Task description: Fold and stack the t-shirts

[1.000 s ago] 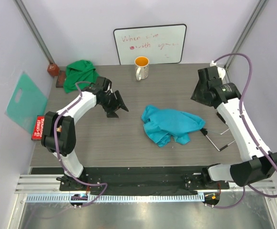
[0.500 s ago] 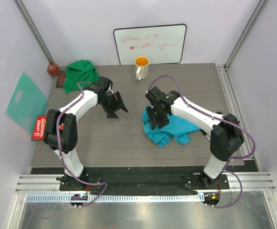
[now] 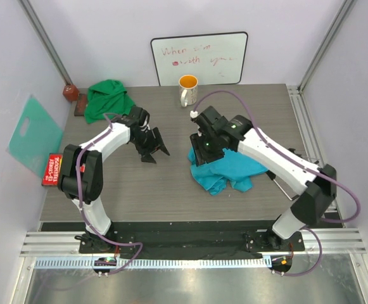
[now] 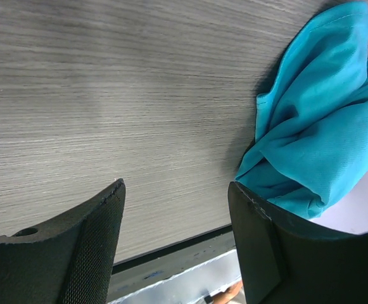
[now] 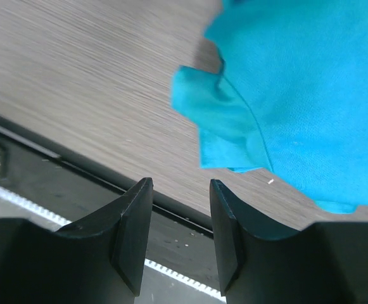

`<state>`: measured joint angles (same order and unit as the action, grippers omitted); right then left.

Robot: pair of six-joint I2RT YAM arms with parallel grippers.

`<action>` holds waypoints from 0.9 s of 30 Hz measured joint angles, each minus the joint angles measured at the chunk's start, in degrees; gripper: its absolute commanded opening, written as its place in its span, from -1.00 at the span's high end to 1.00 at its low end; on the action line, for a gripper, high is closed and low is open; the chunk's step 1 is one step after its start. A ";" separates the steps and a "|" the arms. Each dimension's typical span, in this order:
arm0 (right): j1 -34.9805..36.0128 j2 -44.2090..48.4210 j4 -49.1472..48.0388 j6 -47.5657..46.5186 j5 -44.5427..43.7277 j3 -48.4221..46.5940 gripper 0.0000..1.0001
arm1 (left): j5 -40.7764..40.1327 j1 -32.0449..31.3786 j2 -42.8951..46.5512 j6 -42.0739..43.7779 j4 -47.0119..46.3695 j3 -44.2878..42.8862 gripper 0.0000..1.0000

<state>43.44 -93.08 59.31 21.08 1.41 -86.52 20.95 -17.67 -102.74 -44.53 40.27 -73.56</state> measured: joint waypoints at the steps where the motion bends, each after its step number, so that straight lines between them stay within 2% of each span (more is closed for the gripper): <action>1: 0.17 1.44 0.09 -0.04 0.09 -1.11 0.07 | 0.00 0.00 0.00 0.00 0.09 0.15 -0.33; 3: 0.37 4.24 0.11 -0.28 0.33 -1.57 0.07 | 0.02 0.00 0.00 0.00 0.11 0.31 -0.33; 7: 0.79 6.69 -0.11 -0.66 1.31 3.43 0.07 | 0.02 -0.02 0.00 0.04 0.11 0.31 -0.33; 13: 2.23 1.90 -0.57 -1.51 3.21 10.38 0.07 | 0.00 0.00 0.07 0.35 0.31 0.44 -0.33; 27: 3.41 -7.30 -3.67 -5.49 3.82 10.23 -0.04 | -0.46 -0.02 0.72 1.60 0.72 2.08 -0.33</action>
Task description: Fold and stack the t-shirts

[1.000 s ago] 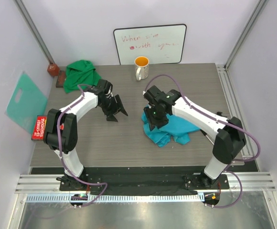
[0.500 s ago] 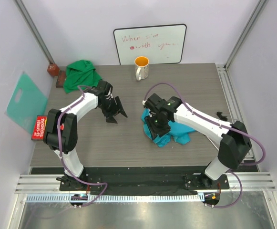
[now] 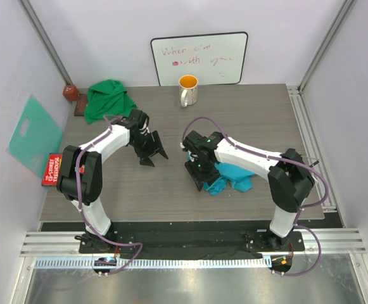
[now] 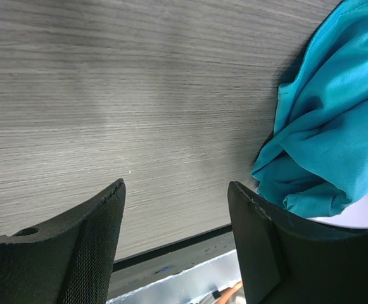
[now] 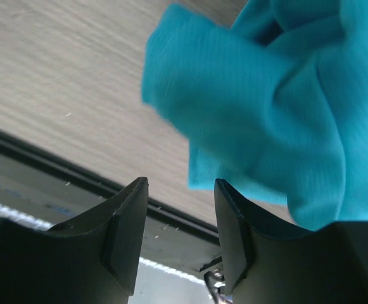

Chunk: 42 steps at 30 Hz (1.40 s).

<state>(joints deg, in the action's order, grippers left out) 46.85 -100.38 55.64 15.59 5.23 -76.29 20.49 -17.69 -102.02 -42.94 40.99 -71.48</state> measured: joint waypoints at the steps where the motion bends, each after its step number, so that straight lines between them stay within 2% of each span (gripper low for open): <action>1: 0.13 -0.94 -0.20 -0.39 -0.59 -0.02 -0.04 | -0.02 0.00 0.11 0.02 0.02 0.24 -0.33; 11: 0.28 -6.32 -1.29 -3.34 -7.98 -2.03 -0.04 | -0.96 0.02 0.57 0.24 0.02 1.66 -0.33; 14: 0.31 -6.82 -1.42 -3.67 -9.46 -2.08 0.03 | -1.07 0.02 0.83 0.37 0.00 1.95 -0.33; 16: 0.31 -7.30 -1.46 -3.76 -10.14 -2.16 0.34 | -1.07 0.02 0.94 0.37 0.00 2.01 -0.33; 17: 0.31 -7.54 -1.51 -3.96 -10.51 -2.16 0.61 | -1.07 0.02 0.94 0.37 -0.02 2.01 -0.33; 19: 0.31 -7.78 -1.55 -4.20 -11.13 -2.21 0.93 | -1.07 0.02 0.94 0.37 0.00 1.99 -0.33; 20: 0.31 -7.78 -1.60 -4.17 -11.41 -2.25 0.98 | -1.07 0.02 0.94 0.37 0.00 1.99 -0.33; 27: 0.31 -7.78 -1.16 -3.80 -13.03 -4.11 0.98 | -1.05 0.02 0.94 0.39 -0.02 1.99 -0.33; 31: 0.31 -7.72 2.86 -3.23 -14.69 -8.55 0.98 | -1.07 0.04 0.92 0.37 0.00 1.86 -0.35; 36: 0.31 -5.81 10.54 -1.62 -20.37 -20.70 0.98 | -0.85 0.17 -0.90 0.11 -0.11 -2.58 -0.35; 42: -0.28 -0.96 17.94 1.68 -31.15 -34.34 0.98 | 2.21 0.00 -8.11 -1.62 -3.32 -11.78 -0.35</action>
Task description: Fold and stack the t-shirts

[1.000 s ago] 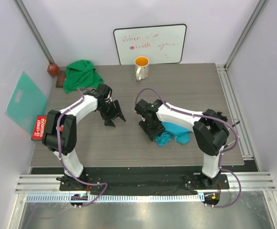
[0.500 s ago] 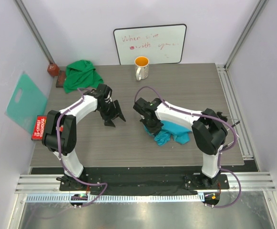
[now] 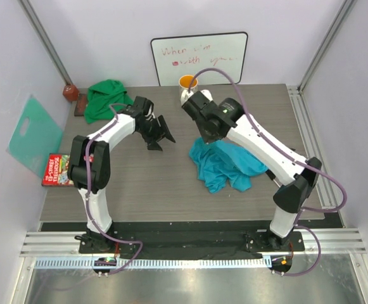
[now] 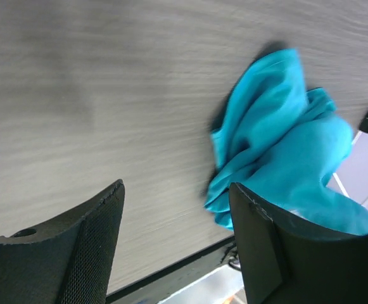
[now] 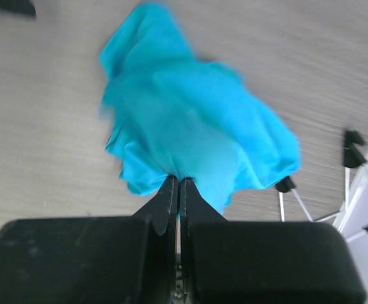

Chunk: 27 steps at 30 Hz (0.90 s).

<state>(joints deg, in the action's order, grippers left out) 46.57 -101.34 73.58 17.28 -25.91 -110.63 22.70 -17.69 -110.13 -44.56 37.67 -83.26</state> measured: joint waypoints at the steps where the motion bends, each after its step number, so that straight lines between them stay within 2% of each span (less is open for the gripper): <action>1: -0.26 0.35 0.61 0.63 -1.62 -1.42 0.98 | 0.83 -0.17 -1.49 -0.26 -0.42 -1.49 -0.35; 4: -1.64 1.29 1.36 2.84 -6.47 -4.02 0.98 | 2.93 -1.40 -6.36 -0.70 -1.38 -6.78 -0.35; 10: -4.15 1.42 2.89 6.84 -10.86 -2.05 0.98 | 5.62 -6.29 -14.82 -1.97 -3.34 -14.86 -0.35; 18: -7.74 2.80 3.78 8.87 -11.78 -0.98 0.98 | 6.95 -10.14 -19.58 -3.58 -4.72 -16.09 -0.33; 22: -10.27 4.39 3.87 8.83 -12.17 -0.98 0.98 | 6.38 -9.92 -19.67 -4.17 -5.35 -15.80 -0.13; 27: -12.72 5.97 4.13 8.79 -12.35 -0.98 0.98 | 6.43 -9.77 -19.45 -4.76 -6.60 -14.29 -0.09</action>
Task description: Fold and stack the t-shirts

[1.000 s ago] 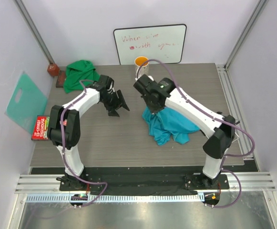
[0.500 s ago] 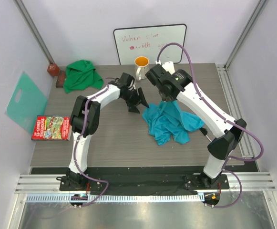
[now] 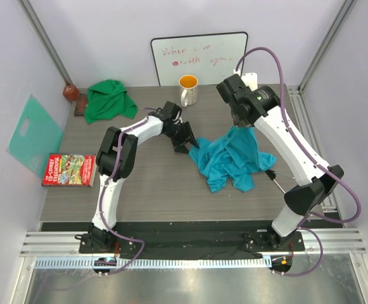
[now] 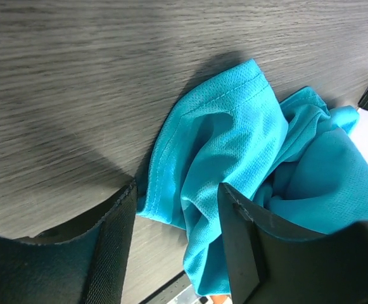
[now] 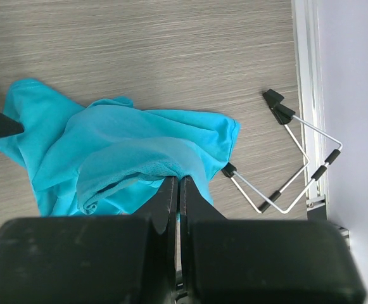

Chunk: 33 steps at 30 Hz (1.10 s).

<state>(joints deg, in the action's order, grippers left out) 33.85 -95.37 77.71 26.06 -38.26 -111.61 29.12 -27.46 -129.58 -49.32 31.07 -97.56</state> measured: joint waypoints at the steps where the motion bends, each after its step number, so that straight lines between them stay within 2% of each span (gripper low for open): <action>1: -0.39 0.04 0.00 -0.02 0.00 0.00 0.98 | -0.09 0.00 0.22 -0.02 -0.24 0.37 -0.05; 3: -1.18 0.13 0.02 -0.09 0.04 0.00 0.98 | -0.44 0.00 0.48 0.00 -0.61 0.79 0.02; 6: -2.43 0.13 0.02 -0.31 0.35 0.00 0.98 | -1.33 0.00 0.63 0.37 -0.59 1.14 0.46; 11: -4.68 0.22 0.02 -0.66 1.75 0.02 0.98 | -2.25 0.00 0.61 0.28 -0.50 2.08 0.67; 12: -5.09 0.24 0.02 -0.70 2.05 0.02 0.98 | -2.29 -0.02 0.61 0.24 -0.59 2.19 0.98; 22: -6.75 0.52 -0.02 -0.85 3.89 1.31 0.98 | -2.80 -0.55 0.24 0.28 -1.49 2.23 1.00; 26: -8.70 1.51 -0.15 -0.52 5.57 3.58 0.98 | -5.35 0.81 2.93 -0.04 -0.79 3.34 1.00; 30: -13.60 2.67 -1.22 -0.20 7.63 4.85 0.98 | -9.55 8.00 11.72 -1.03 0.61 3.72 1.00; 33: -17.38 3.52 -2.56 -0.15 8.94 4.15 0.98 | -12.28 16.37 19.37 -1.29 2.71 -1.84 1.00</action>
<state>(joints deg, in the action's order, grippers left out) 16.47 -91.85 75.16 25.91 -29.32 -107.46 16.84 -11.09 -110.21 -50.61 33.78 -99.39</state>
